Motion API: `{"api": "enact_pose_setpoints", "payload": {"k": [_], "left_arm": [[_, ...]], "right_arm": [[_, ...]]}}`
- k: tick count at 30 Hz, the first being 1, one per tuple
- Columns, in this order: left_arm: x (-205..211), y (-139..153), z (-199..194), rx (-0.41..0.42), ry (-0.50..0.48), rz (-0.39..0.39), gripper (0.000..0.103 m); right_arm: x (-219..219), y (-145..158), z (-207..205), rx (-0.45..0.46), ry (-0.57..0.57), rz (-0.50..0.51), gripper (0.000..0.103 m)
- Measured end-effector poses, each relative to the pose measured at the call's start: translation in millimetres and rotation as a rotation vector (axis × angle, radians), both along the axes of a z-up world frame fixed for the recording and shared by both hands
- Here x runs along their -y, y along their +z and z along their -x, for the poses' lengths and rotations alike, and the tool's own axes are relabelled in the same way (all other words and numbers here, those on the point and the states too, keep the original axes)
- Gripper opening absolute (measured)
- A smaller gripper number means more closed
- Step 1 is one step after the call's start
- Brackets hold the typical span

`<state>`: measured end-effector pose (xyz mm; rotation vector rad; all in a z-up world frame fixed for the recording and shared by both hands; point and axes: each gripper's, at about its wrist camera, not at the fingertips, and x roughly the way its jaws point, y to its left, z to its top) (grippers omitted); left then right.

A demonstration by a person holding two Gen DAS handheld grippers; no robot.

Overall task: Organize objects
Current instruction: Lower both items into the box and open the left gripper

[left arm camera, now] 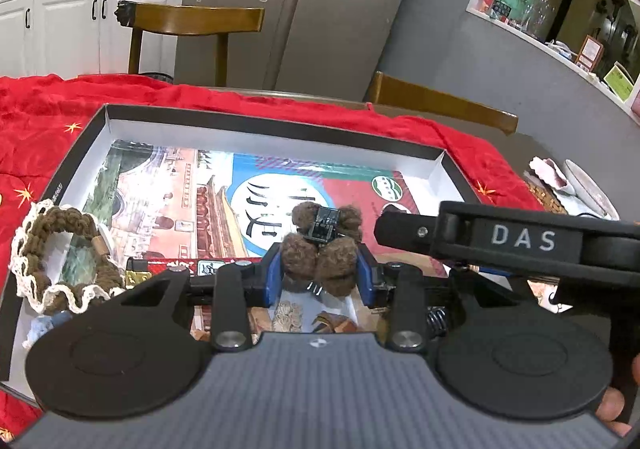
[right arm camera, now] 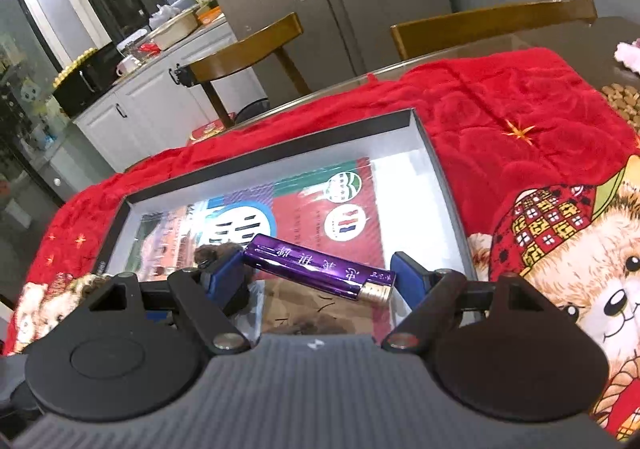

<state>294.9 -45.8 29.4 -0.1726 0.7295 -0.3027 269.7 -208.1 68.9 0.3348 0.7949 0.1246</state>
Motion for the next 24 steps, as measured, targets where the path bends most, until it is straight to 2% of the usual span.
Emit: {"api": "enact_pose_setpoints", "payload": {"k": [14, 17, 24], "left_arm": [[7.3, -5.2, 1.5, 0.011, -0.02, -0.048, 0.043], [7.4, -5.4, 1.0, 0.015, -0.018, -0.052, 0.043], [14.5, -7.2, 4.3, 0.042, -0.024, -0.101, 0.044]], "right_arm": [[-4.5, -2.1, -0.8, 0.004, -0.003, 0.047, 0.08], [-10.4, -4.3, 0.0, 0.012, -0.005, 0.089, 0.081], [-14.6, -6.3, 0.9, 0.021, 0.003, 0.118, 0.081]]}}
